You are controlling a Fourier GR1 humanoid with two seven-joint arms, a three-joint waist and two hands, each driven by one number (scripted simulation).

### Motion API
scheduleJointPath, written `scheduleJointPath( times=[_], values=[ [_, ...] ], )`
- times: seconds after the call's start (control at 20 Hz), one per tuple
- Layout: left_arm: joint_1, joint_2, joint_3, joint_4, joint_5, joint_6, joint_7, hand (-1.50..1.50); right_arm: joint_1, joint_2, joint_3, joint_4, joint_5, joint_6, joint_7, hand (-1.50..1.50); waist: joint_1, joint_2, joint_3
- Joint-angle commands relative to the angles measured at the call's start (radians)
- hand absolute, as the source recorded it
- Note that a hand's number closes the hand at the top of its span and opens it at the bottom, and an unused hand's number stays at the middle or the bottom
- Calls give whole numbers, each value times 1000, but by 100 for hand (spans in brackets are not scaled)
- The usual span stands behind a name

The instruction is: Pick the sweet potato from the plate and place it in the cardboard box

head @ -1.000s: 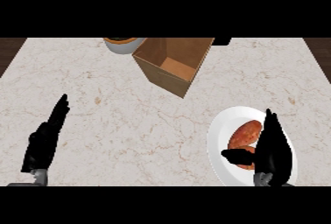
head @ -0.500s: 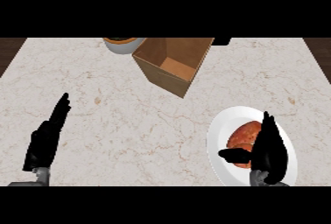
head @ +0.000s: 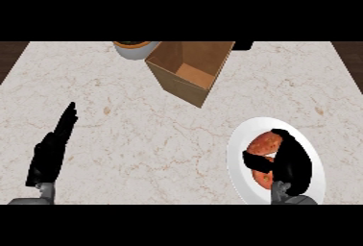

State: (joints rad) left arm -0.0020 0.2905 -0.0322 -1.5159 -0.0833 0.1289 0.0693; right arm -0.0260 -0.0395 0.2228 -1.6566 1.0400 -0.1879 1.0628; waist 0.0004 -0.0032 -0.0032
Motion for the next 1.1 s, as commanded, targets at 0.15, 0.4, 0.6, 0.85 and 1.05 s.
scheduleJointPath(
  times=[0.15, 0.4, 0.6, 0.85, 1.05],
  values=[
    [38, -30, -13, -48, -34, 13, 24, 0, 3, 2, 12, 22, 220, -4, 92, 150, 1, 2, 3],
    [-38, -17, -16, -19, -25, -10, 21, 0, -181, -262, 11, 149, -6, 216, -390, 150, 64, 28, 6],
    [-33, -42, -55, -30, -36, -13, 10, 0, -228, -392, 69, 186, -83, 313, -680, 150, 95, 35, 8],
    [-52, -35, -37, -3, -37, -9, 14, 0, -407, -548, -54, 363, -211, 341, -1022, 150, 82, 34, 8],
    [-54, -23, -30, -9, -23, -33, 36, 0, -557, -611, -144, 587, -258, 311, -1238, 150, 69, 24, 7]
  ],
)
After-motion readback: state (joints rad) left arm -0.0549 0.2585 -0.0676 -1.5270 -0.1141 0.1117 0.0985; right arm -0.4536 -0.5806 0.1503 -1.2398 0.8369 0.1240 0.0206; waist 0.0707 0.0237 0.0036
